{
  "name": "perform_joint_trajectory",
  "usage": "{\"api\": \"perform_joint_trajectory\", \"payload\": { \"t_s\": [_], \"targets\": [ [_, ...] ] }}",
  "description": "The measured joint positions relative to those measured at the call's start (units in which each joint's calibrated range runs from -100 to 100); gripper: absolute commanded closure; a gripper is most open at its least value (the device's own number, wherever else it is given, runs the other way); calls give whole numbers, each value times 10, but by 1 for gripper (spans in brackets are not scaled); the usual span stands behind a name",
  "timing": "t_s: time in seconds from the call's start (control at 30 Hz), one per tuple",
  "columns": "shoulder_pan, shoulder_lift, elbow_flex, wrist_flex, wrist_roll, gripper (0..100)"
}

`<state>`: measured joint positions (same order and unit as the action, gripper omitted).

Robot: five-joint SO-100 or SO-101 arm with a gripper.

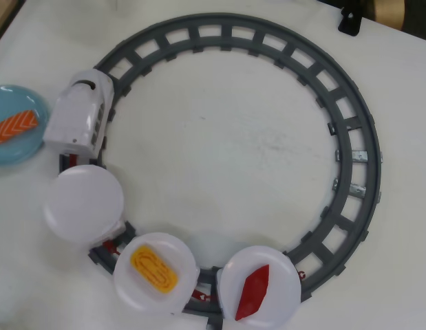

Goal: Pick up the sushi from the Shinkansen and put it on the blue dish

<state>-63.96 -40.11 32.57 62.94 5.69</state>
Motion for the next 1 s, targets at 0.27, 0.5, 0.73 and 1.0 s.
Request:
{"api": "perform_joint_trajectory", "payload": {
  "t_s": [0.27,0.5,0.73,1.0],
  "targets": [
    [38,-220,265,-80,-20,97],
    [37,-400,406,-85,-20,97],
    [-7,-530,500,-85,-23,97],
    [-83,-574,524,-85,-43,97]
  ]
}}
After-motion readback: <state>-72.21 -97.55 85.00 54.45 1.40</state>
